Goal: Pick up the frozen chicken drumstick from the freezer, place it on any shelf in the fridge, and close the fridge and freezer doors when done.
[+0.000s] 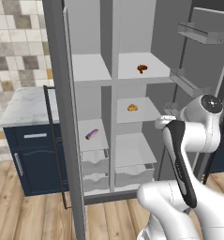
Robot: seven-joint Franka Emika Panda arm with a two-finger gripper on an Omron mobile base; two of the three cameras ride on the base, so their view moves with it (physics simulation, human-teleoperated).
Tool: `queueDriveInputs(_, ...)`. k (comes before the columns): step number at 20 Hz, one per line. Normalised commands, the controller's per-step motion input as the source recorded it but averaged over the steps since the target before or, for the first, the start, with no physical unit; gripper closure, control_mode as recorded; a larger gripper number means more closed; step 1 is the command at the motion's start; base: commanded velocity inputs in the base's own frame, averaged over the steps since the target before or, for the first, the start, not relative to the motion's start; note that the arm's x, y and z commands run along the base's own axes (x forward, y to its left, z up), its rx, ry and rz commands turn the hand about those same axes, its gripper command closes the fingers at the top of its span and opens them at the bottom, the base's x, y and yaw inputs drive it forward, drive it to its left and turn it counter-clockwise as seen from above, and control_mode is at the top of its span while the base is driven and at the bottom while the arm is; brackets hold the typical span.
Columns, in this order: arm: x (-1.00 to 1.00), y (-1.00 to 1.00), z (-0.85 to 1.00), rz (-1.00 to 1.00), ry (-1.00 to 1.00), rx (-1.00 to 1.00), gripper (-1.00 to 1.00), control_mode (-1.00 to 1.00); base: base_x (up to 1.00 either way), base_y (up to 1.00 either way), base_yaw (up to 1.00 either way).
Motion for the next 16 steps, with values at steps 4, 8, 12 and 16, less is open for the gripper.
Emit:
queueDriveInputs(4,0.0,0.0,0.0,0.0,0.0,0.0,-1.0,1.0,-0.28,0.0,0.0)
queueDriveInputs(8,0.0,0.0,0.0,0.0,0.0,0.0,-1.0,1.0,-0.01,0.0,0.0)
queueDriveInputs(12,0.0,-0.07,0.02,-0.01,0.0,0.0,-1.0,-1.0,0.0,0.0,0.0)
queueDriveInputs(16,0.0,-0.7,0.43,-0.15,-0.04,0.03,-1.0,-1.0,0.0,0.0,0.0)
